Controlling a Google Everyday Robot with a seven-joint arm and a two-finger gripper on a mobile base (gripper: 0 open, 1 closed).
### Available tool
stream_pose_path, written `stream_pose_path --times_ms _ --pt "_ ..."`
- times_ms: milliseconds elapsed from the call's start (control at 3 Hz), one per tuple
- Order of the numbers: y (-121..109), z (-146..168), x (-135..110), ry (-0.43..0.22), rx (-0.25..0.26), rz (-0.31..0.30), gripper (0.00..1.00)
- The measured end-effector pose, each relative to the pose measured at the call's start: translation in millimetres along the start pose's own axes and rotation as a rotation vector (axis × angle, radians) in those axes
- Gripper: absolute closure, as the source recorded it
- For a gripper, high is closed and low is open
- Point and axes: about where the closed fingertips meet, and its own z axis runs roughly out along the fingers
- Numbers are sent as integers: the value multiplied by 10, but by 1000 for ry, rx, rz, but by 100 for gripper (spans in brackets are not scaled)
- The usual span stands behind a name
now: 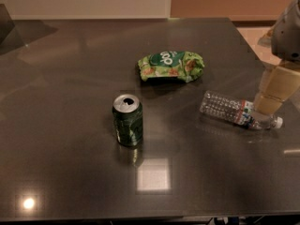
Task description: Pick water bottle
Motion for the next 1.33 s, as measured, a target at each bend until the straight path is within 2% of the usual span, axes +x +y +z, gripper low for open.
stream_pose_path --times_ms 667,1333 --pt "-319 400 269 93 -3 224 0" --pt "-331 710 533 141 -44 345 0"
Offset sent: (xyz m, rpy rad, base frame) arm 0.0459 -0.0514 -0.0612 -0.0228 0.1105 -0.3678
